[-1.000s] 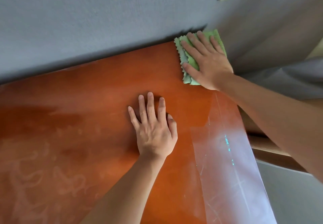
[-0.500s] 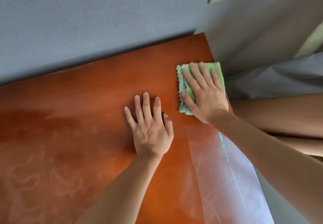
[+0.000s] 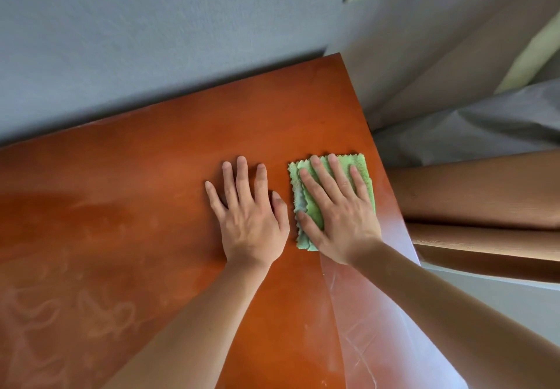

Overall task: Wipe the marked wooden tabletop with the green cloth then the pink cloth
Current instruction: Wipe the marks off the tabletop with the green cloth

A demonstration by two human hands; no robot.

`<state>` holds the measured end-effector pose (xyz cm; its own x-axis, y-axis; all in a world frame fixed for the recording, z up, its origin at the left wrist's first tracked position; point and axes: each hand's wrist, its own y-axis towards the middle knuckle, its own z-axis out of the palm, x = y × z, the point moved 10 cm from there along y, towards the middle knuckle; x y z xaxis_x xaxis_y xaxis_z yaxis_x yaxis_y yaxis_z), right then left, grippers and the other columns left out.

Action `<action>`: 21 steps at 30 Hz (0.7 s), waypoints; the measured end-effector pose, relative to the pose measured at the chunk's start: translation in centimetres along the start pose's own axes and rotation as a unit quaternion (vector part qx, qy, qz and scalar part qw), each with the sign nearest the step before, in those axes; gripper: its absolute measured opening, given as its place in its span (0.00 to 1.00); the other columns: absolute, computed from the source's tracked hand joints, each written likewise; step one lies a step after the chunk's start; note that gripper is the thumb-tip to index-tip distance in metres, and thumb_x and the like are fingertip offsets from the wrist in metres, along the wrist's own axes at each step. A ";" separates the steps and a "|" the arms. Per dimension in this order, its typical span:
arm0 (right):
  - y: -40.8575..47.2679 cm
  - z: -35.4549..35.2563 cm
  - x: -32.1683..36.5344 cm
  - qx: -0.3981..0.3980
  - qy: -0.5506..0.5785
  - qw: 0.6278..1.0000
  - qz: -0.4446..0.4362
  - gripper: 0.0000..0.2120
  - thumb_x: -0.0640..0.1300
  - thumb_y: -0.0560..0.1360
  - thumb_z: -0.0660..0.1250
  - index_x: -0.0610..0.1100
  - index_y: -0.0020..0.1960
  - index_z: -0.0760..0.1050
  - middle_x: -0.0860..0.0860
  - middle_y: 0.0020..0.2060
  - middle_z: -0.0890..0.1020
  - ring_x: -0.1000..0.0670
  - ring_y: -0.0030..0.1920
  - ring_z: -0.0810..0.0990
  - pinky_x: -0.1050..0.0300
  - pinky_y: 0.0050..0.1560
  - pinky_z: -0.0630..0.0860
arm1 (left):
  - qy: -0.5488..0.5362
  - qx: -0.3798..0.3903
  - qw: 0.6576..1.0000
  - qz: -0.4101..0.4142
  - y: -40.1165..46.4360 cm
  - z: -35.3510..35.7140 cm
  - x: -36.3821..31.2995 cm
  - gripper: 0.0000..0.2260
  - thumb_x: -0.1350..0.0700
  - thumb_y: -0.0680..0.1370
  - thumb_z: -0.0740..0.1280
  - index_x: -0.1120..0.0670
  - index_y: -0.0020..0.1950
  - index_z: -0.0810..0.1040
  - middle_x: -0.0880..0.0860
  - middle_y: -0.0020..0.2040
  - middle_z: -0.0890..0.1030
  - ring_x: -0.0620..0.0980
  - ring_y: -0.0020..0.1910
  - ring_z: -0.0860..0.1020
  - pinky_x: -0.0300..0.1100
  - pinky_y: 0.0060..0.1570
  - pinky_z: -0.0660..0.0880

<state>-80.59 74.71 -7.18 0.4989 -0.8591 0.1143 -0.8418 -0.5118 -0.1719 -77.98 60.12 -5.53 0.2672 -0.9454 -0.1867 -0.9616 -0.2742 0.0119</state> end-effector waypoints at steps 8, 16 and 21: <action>4.6 -1.5 -3.9 -0.027 0.010 0.996 0.080 0.34 0.67 0.82 0.42 0.51 0.84 0.50 0.51 0.83 0.51 0.47 0.83 0.43 0.45 0.81 0.39 | -0.002 -0.007 1.000 -0.005 -0.1 0.0 0.3 0.24 0.48 0.82 0.57 0.55 0.76 0.71 0.61 0.79 0.65 0.63 0.80 0.60 0.68 0.76 0.54; 12.9 -3.5 -7.1 -0.020 0.011 0.995 0.092 0.35 0.66 0.81 0.41 0.51 0.84 0.47 0.50 0.83 0.48 0.46 0.82 0.42 0.42 0.81 0.44 | 0.003 0.001 1.000 -0.005 0.0 0.2 0.3 0.24 0.47 0.82 0.57 0.55 0.76 0.71 0.61 0.79 0.65 0.62 0.80 0.60 0.69 0.76 0.54; 17.6 -4.7 -7.3 -0.020 0.037 0.995 0.092 0.36 0.65 0.80 0.43 0.50 0.84 0.47 0.50 0.83 0.49 0.45 0.82 0.43 0.44 0.81 0.44 | 0.013 0.006 1.000 -0.007 0.2 0.1 0.2 0.25 0.47 0.81 0.56 0.54 0.75 0.72 0.60 0.78 0.66 0.63 0.79 0.61 0.69 0.76 0.55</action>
<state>-100.03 72.05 -6.49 0.3211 -0.9339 0.1572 -0.9253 -0.3447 -0.1581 -78.09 59.87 -5.68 0.2827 -0.9456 -0.1607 -0.9582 -0.2860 -0.0028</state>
